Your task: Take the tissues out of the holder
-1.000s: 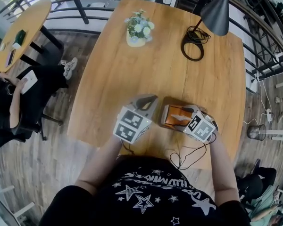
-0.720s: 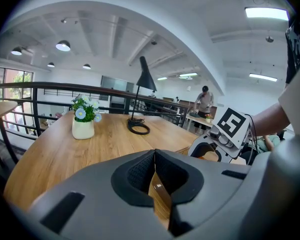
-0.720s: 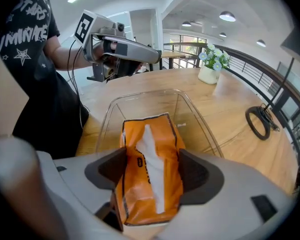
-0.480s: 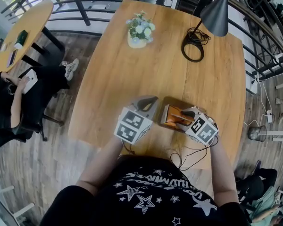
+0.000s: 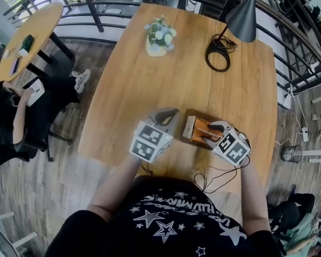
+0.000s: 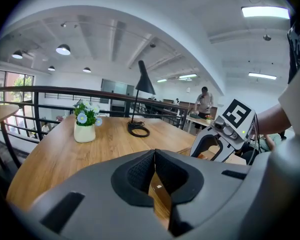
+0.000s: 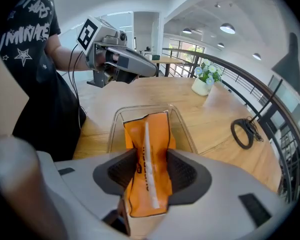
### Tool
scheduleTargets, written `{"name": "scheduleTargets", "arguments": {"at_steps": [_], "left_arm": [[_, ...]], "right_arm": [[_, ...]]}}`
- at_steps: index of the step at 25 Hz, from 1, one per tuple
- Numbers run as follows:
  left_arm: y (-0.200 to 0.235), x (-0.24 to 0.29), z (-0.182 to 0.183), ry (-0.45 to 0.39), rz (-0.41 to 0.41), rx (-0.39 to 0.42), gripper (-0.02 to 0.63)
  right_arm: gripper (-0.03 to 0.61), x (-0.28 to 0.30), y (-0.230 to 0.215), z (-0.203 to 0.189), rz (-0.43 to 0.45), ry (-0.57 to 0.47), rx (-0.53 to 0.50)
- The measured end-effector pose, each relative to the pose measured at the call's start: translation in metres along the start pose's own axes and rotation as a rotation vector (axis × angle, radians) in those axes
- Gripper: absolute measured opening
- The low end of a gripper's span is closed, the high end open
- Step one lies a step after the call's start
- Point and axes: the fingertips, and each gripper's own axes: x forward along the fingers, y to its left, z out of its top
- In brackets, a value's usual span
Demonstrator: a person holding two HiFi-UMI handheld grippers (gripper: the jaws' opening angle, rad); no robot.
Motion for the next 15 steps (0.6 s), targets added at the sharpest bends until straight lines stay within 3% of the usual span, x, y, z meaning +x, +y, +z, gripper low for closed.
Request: {"name": "scheduleTargets", "arguments": {"at_steps": [8,15], "left_arm": [[-0.007,-0.017,0.007,-0.031,0.026,0.02,0.012],[-0.018,-0.035,0.013,-0.056,0.043,0.054,0.012]], "right_arm": [[0.184,-0.031,-0.001,0.013,-0.079,-0.072,0.01],[0.179,-0.075,-0.005,0.031,-0.215,-0.189,0.019]]}}
